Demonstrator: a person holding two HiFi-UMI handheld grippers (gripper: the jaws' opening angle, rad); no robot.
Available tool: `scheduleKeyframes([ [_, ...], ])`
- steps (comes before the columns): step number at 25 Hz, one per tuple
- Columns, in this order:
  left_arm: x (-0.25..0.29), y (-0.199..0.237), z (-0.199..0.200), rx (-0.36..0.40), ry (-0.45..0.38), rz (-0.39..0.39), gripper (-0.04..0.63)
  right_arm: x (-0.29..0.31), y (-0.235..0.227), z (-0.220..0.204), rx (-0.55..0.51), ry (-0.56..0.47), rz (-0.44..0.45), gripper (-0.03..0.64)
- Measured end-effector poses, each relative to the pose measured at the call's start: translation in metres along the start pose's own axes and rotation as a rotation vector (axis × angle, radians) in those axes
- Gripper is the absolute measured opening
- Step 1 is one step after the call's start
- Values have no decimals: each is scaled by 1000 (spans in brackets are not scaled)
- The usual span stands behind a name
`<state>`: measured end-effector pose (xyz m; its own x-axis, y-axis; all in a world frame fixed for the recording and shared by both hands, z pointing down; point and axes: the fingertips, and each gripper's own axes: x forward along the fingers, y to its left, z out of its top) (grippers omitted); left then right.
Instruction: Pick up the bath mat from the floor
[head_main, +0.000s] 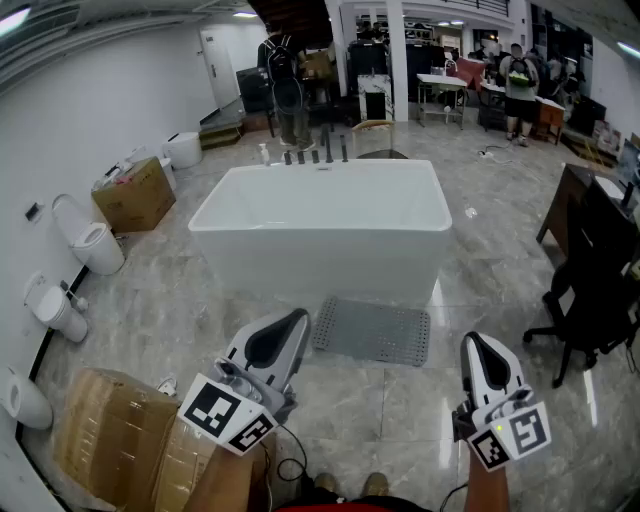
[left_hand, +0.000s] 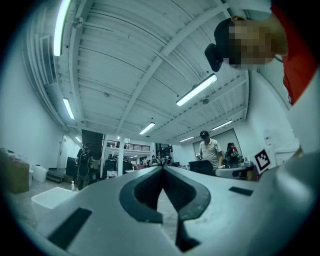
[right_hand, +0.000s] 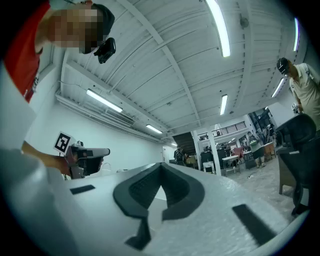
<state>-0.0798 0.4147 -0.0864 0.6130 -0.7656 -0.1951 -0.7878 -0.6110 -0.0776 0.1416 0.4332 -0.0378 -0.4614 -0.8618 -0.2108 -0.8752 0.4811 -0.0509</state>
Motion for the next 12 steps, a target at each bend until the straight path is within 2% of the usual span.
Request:
scheduleKeyframes([
  [5, 10, -9, -5, -11, 7, 15, 11, -16, -23, 1, 49, -11, -14, 3],
  [12, 23, -18, -14, 0, 24, 60, 11, -29, -58, -12, 46, 11, -24, 3],
])
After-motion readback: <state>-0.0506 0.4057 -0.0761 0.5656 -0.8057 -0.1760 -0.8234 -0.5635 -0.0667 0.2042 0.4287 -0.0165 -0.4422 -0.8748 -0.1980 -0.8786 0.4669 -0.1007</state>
